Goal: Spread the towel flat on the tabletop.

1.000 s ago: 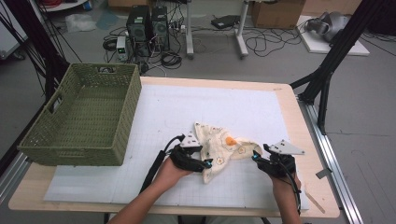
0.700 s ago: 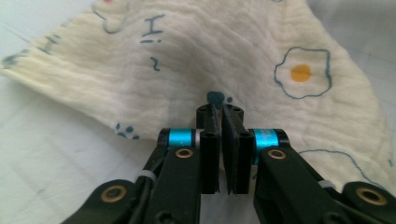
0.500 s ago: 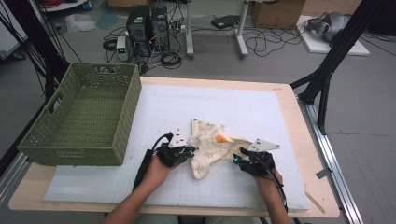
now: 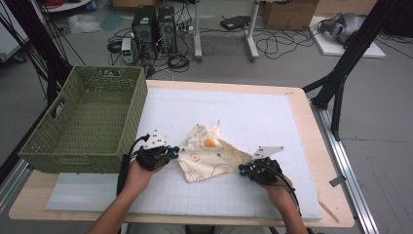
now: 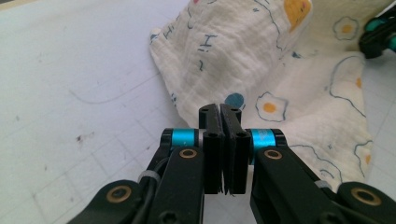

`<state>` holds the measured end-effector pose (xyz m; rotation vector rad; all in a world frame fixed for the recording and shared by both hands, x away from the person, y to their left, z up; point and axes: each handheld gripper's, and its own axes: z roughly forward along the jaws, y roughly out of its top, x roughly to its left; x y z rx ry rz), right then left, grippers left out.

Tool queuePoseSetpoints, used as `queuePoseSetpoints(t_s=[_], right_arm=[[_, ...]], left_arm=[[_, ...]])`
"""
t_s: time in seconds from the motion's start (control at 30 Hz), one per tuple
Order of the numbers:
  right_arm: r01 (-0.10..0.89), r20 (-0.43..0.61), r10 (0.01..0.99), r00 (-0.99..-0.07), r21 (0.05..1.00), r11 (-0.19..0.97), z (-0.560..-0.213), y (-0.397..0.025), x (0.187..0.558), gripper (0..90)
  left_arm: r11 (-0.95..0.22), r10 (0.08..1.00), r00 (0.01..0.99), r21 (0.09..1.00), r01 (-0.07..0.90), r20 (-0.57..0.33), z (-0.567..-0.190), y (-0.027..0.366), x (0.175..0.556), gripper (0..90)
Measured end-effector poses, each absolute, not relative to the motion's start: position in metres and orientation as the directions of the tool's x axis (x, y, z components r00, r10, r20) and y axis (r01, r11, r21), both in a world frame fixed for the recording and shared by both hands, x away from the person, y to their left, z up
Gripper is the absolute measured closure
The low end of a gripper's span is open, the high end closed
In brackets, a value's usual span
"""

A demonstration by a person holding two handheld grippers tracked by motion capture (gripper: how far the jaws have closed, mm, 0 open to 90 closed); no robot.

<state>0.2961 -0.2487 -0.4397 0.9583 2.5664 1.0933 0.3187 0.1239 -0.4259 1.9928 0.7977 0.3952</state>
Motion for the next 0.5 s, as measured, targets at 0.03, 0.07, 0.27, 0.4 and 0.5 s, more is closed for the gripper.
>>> queuePoseSetpoints(t_s=[0.03, 0.07, 0.27, 0.4, 0.5], right_arm=[[0.484, 0.072, 0.619, -0.782, 0.697, 0.529, -0.439, -0.249, 0.292, 87.5], [0.484, 0.072, 0.619, -0.782, 0.697, 0.529, -0.439, -0.249, 0.292, 87.5], [0.463, 0.078, 0.577, -0.813, 0.687, 0.560, -0.437, -0.255, 0.266, 87.6], [0.452, 0.077, 0.556, -0.827, 0.679, 0.578, -0.436, -0.256, 0.252, 86.8], [0.424, 0.065, 0.563, -0.824, 0.729, 0.538, -0.426, -0.254, 0.248, 72.7]], left_arm=[[-0.367, 0.673, 0.738, 0.848, 0.382, -0.042, -0.427, 0.126, 0.318, 87.2], [-0.365, 0.670, 0.741, 0.846, 0.388, -0.050, -0.429, 0.128, 0.317, 87.2], [-0.397, 0.649, 0.759, 0.830, 0.393, -0.049, -0.437, 0.131, 0.306, 87.3], [-0.417, 0.647, 0.761, 0.817, 0.399, -0.041, -0.440, 0.135, 0.297, 89.3], [-0.412, 0.649, 0.760, 0.817, 0.404, -0.048, -0.442, 0.138, 0.292, 85.6]])
